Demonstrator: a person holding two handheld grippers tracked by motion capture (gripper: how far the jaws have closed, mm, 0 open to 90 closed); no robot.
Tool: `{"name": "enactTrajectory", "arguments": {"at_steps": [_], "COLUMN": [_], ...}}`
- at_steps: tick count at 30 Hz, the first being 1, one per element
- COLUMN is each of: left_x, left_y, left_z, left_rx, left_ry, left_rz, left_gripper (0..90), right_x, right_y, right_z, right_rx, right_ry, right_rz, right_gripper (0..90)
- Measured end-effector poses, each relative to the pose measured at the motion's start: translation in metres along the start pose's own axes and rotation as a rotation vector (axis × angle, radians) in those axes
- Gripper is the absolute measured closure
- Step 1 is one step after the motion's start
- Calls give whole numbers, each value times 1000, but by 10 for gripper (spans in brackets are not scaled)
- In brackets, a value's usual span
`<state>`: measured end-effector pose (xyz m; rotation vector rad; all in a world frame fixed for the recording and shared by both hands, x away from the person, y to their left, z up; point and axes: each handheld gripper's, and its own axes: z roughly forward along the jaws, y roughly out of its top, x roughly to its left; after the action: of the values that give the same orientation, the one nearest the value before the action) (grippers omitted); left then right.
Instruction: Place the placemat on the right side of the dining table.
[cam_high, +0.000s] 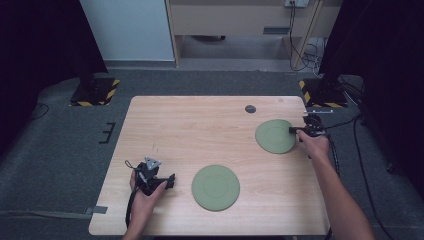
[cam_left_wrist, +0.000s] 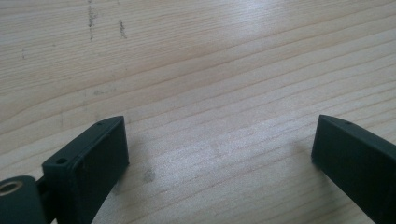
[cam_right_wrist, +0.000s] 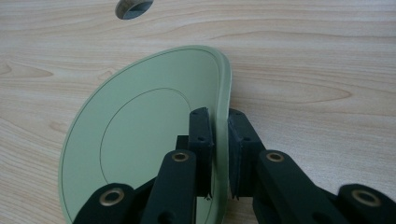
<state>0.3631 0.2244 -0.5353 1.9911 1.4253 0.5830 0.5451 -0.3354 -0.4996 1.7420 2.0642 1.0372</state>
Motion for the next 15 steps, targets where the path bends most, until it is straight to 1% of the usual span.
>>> {"name": "enactTrajectory", "arguments": {"at_steps": [3, 9, 13, 15], "left_x": [0, 0, 0, 0], "left_y": [0, 0, 0, 0], "left_z": [0, 0, 0, 0], "left_rx": [0, -1, 0, 0], "left_ry": [1, 1, 2, 2], "left_rz": [0, -1, -1, 1], "left_gripper": [34, 35, 33, 34], "right_x": [-1, -6, -8, -9], "right_y": [0, 0, -1, -2], "right_z": [-1, -2, -2, 0], "right_rx": [7, 1, 11, 13], "right_ry": [-6, -28, -37, -42], "right_rz": [-5, 3, -1, -6], "right_gripper": [833, 828, 823, 800]}}
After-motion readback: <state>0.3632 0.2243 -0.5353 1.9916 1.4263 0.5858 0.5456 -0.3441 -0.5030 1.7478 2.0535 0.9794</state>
